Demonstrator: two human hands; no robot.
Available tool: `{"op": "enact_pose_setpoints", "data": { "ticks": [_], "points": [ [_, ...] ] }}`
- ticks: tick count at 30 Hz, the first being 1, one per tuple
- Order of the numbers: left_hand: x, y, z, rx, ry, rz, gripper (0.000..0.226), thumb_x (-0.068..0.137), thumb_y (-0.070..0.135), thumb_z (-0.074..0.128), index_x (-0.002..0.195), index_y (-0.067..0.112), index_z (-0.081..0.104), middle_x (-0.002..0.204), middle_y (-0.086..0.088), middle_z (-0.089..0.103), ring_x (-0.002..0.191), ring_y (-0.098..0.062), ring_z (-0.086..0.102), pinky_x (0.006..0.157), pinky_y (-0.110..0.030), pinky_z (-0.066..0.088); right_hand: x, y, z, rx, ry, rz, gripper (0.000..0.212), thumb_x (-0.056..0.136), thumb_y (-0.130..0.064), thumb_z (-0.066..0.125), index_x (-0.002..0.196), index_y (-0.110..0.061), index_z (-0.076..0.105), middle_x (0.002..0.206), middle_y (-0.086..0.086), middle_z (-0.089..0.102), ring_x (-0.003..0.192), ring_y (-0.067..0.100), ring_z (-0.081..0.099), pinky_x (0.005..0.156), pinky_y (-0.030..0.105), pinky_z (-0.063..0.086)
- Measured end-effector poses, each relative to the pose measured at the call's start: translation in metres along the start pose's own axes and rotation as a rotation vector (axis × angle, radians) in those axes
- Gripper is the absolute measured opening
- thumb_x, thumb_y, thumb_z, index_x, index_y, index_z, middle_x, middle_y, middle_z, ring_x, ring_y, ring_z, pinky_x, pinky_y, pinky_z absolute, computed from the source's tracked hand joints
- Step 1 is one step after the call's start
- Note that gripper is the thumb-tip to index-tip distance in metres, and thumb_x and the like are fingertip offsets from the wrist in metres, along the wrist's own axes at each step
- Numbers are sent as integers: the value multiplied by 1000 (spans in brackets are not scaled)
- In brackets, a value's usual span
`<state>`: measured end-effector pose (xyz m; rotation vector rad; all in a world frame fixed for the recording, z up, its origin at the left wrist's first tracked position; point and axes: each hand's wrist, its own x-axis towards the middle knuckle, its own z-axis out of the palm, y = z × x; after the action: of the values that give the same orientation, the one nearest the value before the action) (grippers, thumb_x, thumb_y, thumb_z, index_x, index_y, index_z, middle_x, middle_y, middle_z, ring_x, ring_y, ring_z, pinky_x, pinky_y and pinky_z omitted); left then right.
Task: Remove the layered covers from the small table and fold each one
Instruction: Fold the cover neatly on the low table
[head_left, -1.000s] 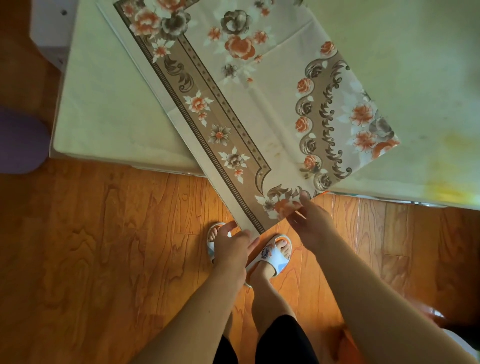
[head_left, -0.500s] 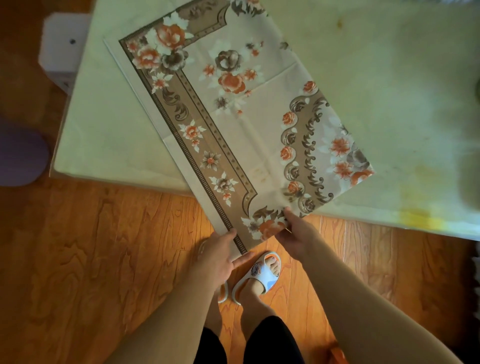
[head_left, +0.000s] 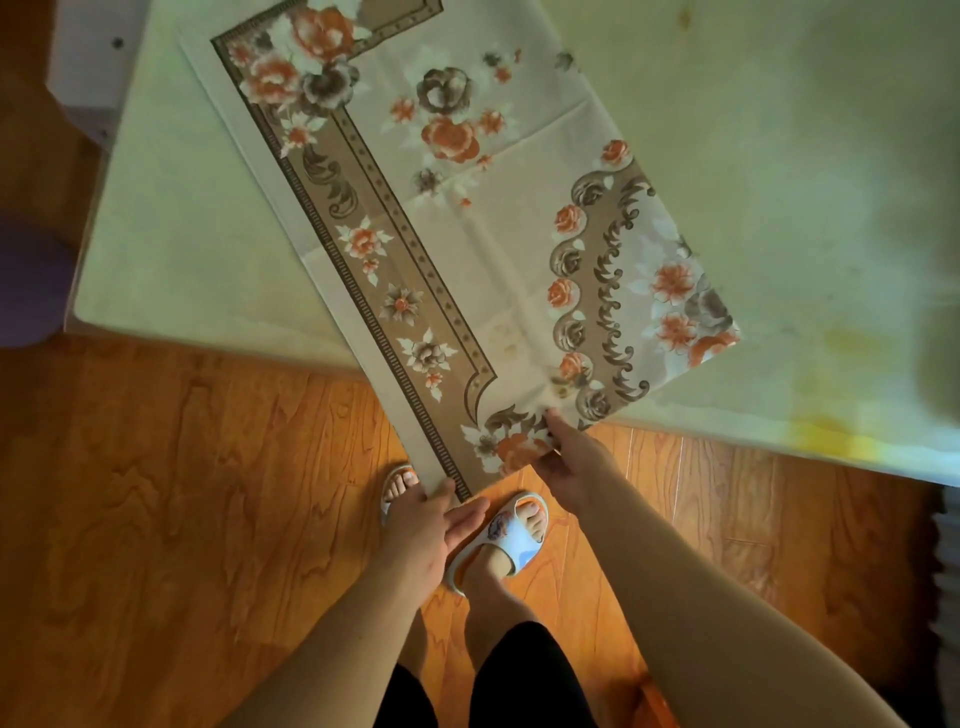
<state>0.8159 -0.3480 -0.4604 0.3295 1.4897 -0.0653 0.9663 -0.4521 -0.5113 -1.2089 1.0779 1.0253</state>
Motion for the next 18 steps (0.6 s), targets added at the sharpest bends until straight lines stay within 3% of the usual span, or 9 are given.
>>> {"op": "enact_pose_setpoints", "data": {
  "ticks": [3, 6, 10, 13, 16, 18],
  "points": [
    [-2, 0, 1, 6, 9, 21, 24, 109, 10, 40, 128, 0, 51, 112, -27, 70, 82, -31, 77, 73, -37, 64, 0, -8, -6, -77, -35, -3, 28, 90, -17, 74, 111, -2, 65, 98, 13, 77, 86, 24, 75, 73, 38, 62],
    [-3, 2, -2, 82, 41, 49, 24, 109, 15, 42, 123, -1, 54, 93, -23, 76, 84, -31, 77, 68, -35, 64, -1, -39, -18, -48, -73, -98, 31, 93, -18, 69, 117, -2, 62, 107, 16, 75, 94, 27, 74, 81, 41, 61],
    [1, 3, -14, 110, 111, 206, 38, 108, 21, 46, 134, -6, 50, 119, -22, 68, 105, -32, 70, 84, -35, 61, 4, -116, -39, 88, 38, -282, 32, 92, -18, 71, 119, -3, 62, 111, 18, 73, 88, 24, 75, 76, 39, 62],
    [1, 15, -23, -31, 224, 299, 42, 107, 26, 45, 139, -1, 50, 115, -13, 66, 119, -28, 65, 91, -31, 55, 6, -156, -48, 92, 152, -356, 27, 91, -14, 71, 116, -5, 68, 115, 15, 73, 69, 16, 71, 52, 26, 56],
    [-2, 45, -39, -368, 301, 329, 29, 105, 24, 45, 122, 11, 65, 112, -7, 74, 111, -20, 70, 91, -31, 56, 3, -153, -50, -171, 168, -349, 28, 91, -7, 70, 119, -4, 64, 107, 16, 74, 85, 25, 74, 68, 37, 62],
    [-7, 67, -48, -572, 274, 350, 27, 102, 26, 48, 118, 13, 66, 115, -7, 74, 109, -21, 71, 94, -34, 57, -3, -139, -40, -450, 90, -351, 22, 95, -19, 69, 111, -6, 63, 100, 16, 72, 84, 27, 71, 71, 38, 62]
  ]
}}
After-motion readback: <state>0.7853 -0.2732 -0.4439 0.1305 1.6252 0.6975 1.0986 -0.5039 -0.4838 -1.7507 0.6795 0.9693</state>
